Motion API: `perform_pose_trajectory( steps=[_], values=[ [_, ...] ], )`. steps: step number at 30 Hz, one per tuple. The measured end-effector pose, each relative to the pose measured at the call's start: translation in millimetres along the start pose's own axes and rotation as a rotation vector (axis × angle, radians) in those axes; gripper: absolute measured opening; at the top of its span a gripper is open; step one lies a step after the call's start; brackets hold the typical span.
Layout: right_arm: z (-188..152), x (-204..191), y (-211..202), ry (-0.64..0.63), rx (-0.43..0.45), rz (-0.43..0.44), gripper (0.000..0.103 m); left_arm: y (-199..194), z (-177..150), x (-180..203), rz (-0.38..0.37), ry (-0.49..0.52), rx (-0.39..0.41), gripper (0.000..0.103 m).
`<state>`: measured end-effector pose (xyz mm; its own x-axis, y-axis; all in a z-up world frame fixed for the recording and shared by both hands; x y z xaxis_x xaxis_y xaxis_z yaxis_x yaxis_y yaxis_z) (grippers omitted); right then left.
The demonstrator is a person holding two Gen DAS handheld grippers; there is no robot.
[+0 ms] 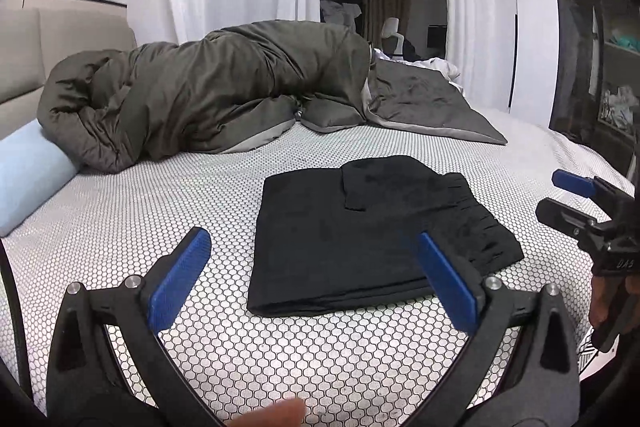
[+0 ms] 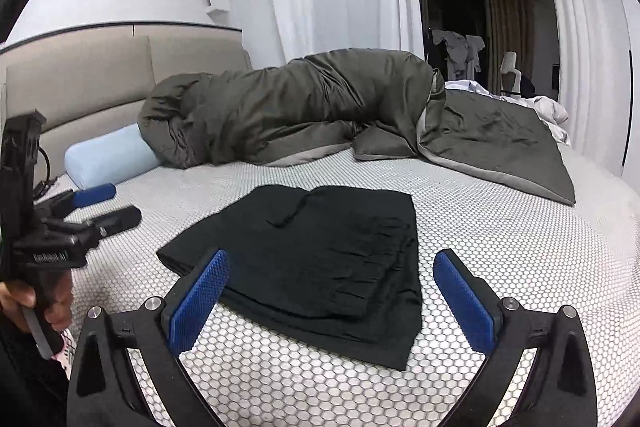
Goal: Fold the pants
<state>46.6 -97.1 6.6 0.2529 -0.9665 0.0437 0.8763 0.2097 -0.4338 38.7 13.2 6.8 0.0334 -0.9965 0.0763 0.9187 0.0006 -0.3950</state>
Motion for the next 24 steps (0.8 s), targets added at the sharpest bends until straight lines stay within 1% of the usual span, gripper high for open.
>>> perform_pose_trajectory(
  steps=[5,8,24],
  values=[
    [-0.1,-3.8,-0.9,-0.003,-0.001,0.017,0.103,2.3,-0.7,-0.4,-0.031,-0.012,0.006,0.102],
    [-0.4,-4.0,-2.8,0.001,0.001,0.020,0.103,6.3,-1.1,-1.8,-0.023,-0.009,-0.001,0.102],
    [0.2,-4.0,-2.8,-0.007,0.008,0.014,0.103,8.3,-8.1,2.0,-0.039,0.026,-0.011,0.102]
  ],
)
Point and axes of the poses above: each gripper's, at about its wrist camera, not at the fingertips, and y roughly the way its jaws point, x to its right, z to its top, the point moved 3 cm from there along y, roughly the way its jaws point, and after that the axes turned 5 degrees about -y, right-handed, at the moved point
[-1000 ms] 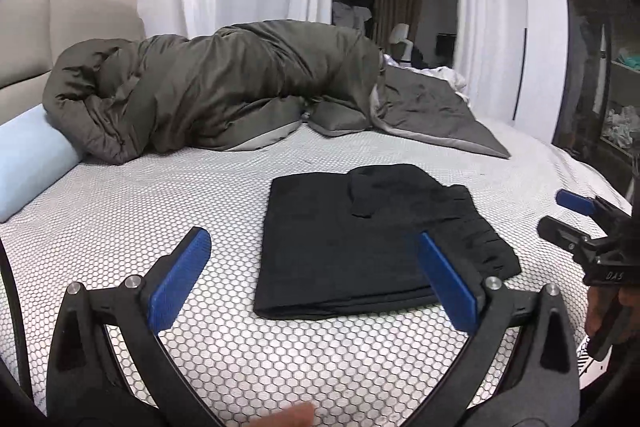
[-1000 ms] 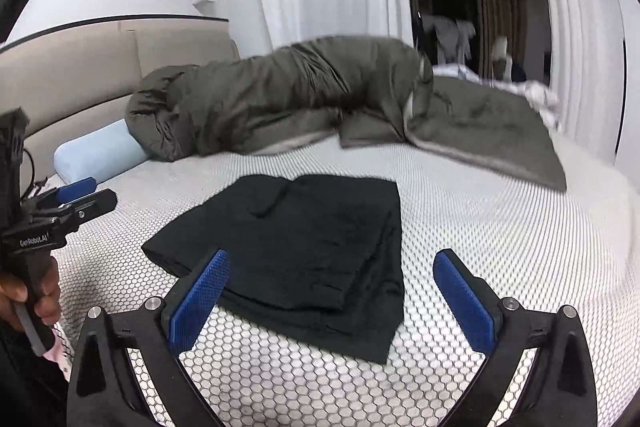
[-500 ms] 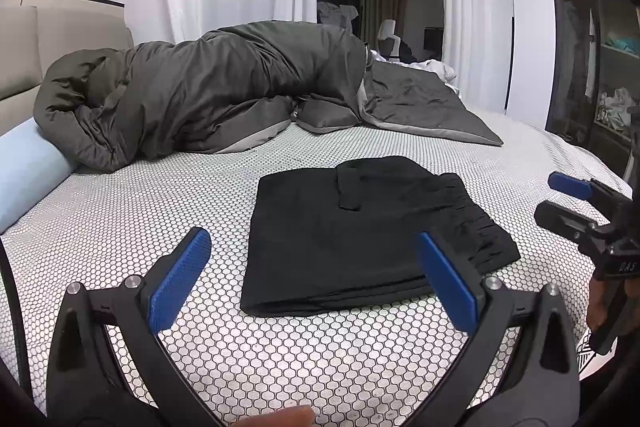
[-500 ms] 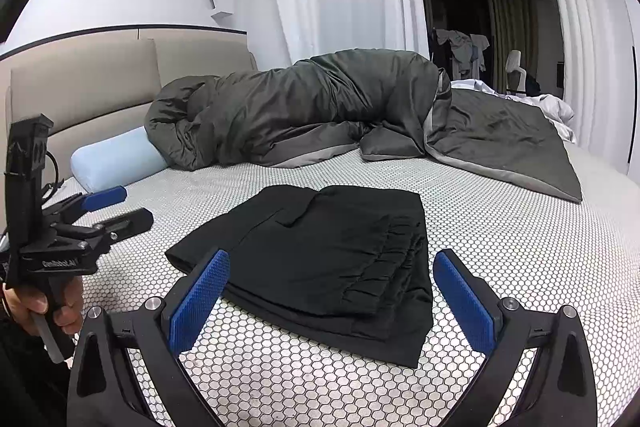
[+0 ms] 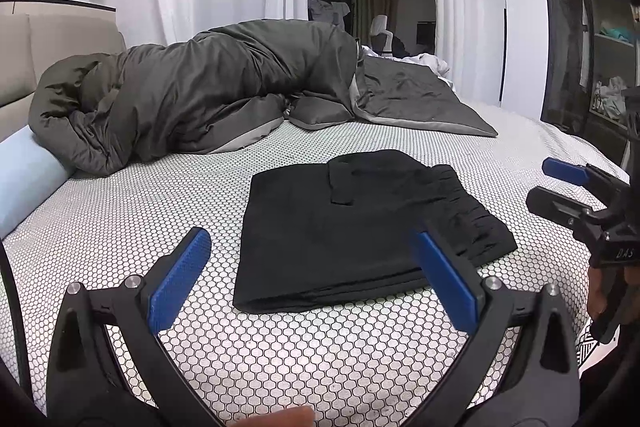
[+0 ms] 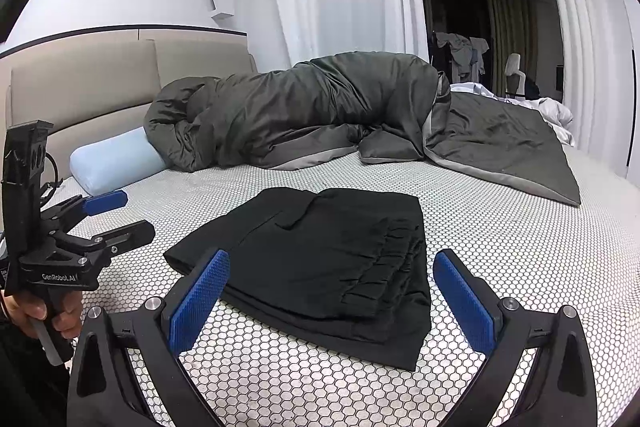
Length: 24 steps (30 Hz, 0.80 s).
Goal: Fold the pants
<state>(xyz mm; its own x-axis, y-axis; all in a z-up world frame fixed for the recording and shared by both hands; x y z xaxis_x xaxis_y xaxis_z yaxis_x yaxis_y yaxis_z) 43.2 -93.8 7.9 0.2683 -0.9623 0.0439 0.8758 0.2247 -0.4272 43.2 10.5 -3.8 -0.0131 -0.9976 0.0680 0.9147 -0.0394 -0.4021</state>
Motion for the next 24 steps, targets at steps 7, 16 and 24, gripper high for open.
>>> perform_pose_trajectory(
  steps=[7,16,24],
  values=[
    [-1.9,4.9,1.5,0.004,-0.014,-0.012,0.103,0.8,-0.9,-3.9,0.007,-0.006,0.002,0.102],
    [-2.7,4.7,3.0,-0.002,-0.020,-0.015,0.103,0.6,-1.4,-5.9,0.007,-0.005,0.003,0.102],
    [-3.6,2.3,3.4,-0.010,-0.021,-0.015,0.103,0.3,-0.8,-7.8,0.005,-0.005,0.005,0.102]
  ],
)
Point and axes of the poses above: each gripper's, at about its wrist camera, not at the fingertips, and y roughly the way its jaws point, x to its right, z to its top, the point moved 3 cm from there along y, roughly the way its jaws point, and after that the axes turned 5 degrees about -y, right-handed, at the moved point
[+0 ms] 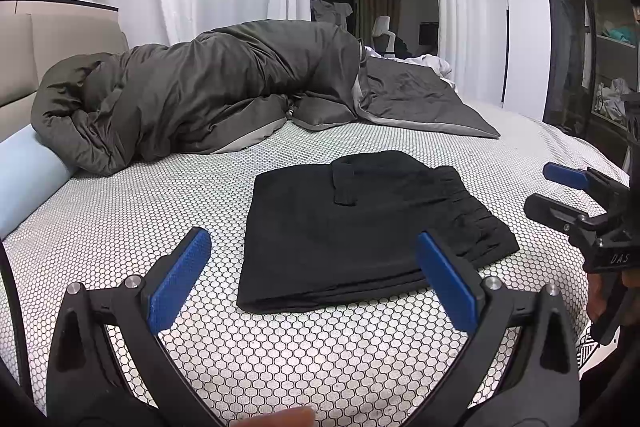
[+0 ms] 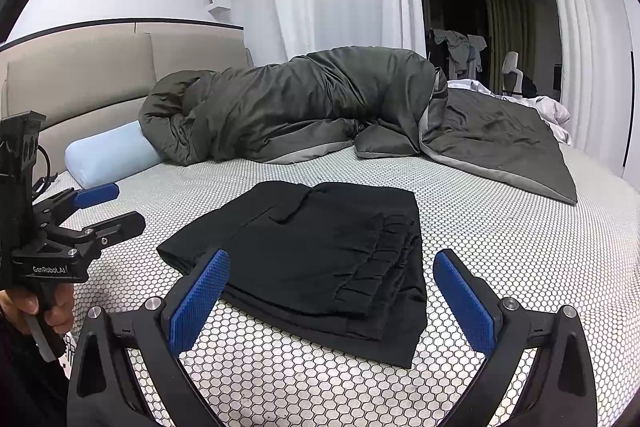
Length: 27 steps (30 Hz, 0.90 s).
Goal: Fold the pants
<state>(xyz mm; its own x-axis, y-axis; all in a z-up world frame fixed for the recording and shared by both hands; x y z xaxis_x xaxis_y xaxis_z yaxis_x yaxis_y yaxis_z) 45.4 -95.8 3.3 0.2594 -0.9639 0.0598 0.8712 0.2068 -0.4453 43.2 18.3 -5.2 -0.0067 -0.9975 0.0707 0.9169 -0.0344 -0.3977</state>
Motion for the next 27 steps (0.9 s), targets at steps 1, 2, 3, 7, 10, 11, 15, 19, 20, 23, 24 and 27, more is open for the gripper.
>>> perform_pose_trajectory(
  steps=[1,2,3,7,10,11,15,19,20,23,24,27],
  values=[
    [-0.2,-0.3,0.0,-0.001,-0.001,0.000,0.103,0.0,0.1,-0.3,-0.001,0.000,0.001,0.102],
    [-0.3,-0.5,-0.2,-0.002,0.000,-0.001,0.103,0.0,0.3,-0.4,-0.001,0.001,0.001,0.102],
    [-0.3,-0.8,-0.5,-0.003,0.001,0.001,0.103,0.1,0.2,-0.5,0.000,0.001,0.000,0.102],
    [-0.4,-1.4,-0.4,-0.009,0.002,0.000,0.103,0.0,-0.1,0.3,0.001,0.001,0.000,0.102],
    [-0.5,-1.6,0.0,-0.010,0.002,0.001,0.103,-0.4,0.2,-0.3,-0.001,0.001,0.000,0.102],
    [-0.7,-1.8,0.1,-0.011,0.002,0.001,0.103,-0.4,0.3,-0.1,0.000,0.001,0.001,0.102],
    [-0.8,-2.5,0.3,-0.014,0.003,-0.001,0.103,-0.2,0.6,-1.1,0.001,0.002,0.001,0.102],
    [-0.6,-3.1,0.1,-0.017,0.006,-0.003,0.103,-1.1,1.9,-2.4,0.001,0.001,0.003,0.102],
    [-0.5,-3.1,0.2,-0.017,0.006,-0.002,0.103,-1.1,2.2,-2.7,0.001,0.001,0.003,0.102],
    [-0.3,-3.1,0.5,-0.018,0.008,-0.003,0.103,-1.2,2.5,-2.5,0.000,0.001,0.004,0.102],
    [-0.3,-3.2,0.5,-0.017,0.007,-0.003,0.103,-1.1,2.4,-2.5,-0.001,0.001,0.003,0.102],
    [-0.4,-3.7,0.7,-0.018,0.006,-0.004,0.103,-1.5,2.3,-1.7,0.001,0.002,0.005,0.102]
  ],
)
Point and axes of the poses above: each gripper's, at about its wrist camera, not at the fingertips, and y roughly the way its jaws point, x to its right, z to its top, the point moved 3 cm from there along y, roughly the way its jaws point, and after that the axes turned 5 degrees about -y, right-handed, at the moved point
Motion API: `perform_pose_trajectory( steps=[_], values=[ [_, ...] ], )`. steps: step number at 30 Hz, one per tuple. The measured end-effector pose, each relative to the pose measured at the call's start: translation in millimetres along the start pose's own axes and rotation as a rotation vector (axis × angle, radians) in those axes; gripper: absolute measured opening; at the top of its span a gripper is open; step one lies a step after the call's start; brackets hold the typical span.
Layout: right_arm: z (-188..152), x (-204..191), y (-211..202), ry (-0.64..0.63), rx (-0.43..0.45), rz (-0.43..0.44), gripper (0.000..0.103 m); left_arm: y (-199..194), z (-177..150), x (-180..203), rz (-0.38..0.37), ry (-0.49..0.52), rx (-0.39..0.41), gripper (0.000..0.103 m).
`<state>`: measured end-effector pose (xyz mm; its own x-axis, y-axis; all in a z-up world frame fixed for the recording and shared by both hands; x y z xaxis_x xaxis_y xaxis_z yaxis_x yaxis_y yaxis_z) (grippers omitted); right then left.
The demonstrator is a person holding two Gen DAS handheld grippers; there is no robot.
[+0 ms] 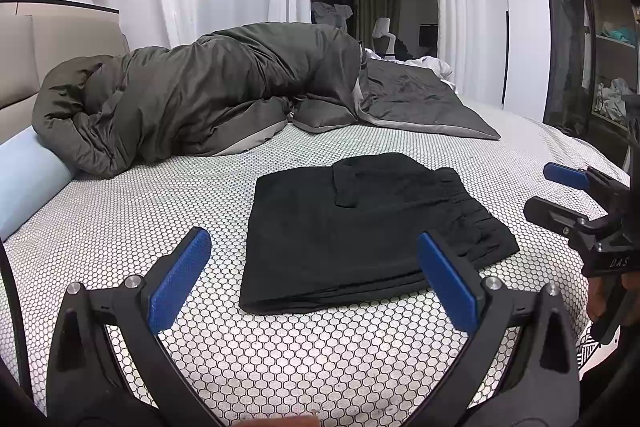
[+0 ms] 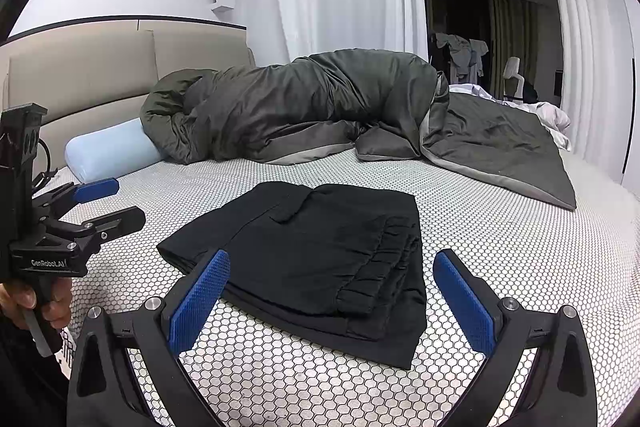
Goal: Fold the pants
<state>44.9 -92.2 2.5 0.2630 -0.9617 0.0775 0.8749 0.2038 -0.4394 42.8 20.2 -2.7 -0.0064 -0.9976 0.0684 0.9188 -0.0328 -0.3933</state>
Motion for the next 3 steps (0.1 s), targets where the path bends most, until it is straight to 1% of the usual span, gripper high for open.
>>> perform_pose_trajectory(
  steps=[3],
  values=[
    [0.3,-0.5,0.1,0.001,0.001,-0.001,0.103,-0.6,1.8,-1.2,-0.002,0.003,0.003,0.102]
  ],
)
Point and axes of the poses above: each gripper's, at about its wrist camera, not at the fingertips, and y roughly the way its jaws point, x to its right, z to its top, the point moved 3 cm from there along y, roughly the way its jaws point, and after that the axes turned 5 degrees about -y, right-handed, at the moved point
